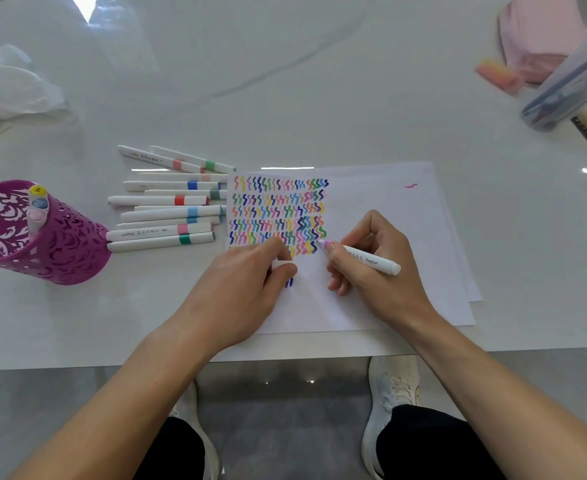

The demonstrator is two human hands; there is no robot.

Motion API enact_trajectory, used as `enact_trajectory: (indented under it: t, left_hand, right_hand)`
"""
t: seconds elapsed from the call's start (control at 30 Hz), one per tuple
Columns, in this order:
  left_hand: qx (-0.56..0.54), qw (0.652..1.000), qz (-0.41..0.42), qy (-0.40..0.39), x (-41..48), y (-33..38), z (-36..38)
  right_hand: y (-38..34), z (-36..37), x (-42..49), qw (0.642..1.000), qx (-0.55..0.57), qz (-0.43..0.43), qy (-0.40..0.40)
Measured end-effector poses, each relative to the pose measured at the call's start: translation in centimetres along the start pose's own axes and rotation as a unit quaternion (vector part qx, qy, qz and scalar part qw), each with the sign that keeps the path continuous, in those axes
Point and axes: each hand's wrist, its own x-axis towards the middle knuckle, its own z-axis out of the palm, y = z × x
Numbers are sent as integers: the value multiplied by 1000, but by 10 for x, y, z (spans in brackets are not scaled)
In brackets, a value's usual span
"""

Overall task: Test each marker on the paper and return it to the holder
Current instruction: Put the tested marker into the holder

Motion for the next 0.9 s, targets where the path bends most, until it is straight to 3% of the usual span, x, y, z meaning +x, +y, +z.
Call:
enact_trajectory:
  t: [0.9]
  left_hand:
    - [-14,999,-36,-10,2,3,-2]
  right_hand:
    - [-2,0,1,999,-40,29,9]
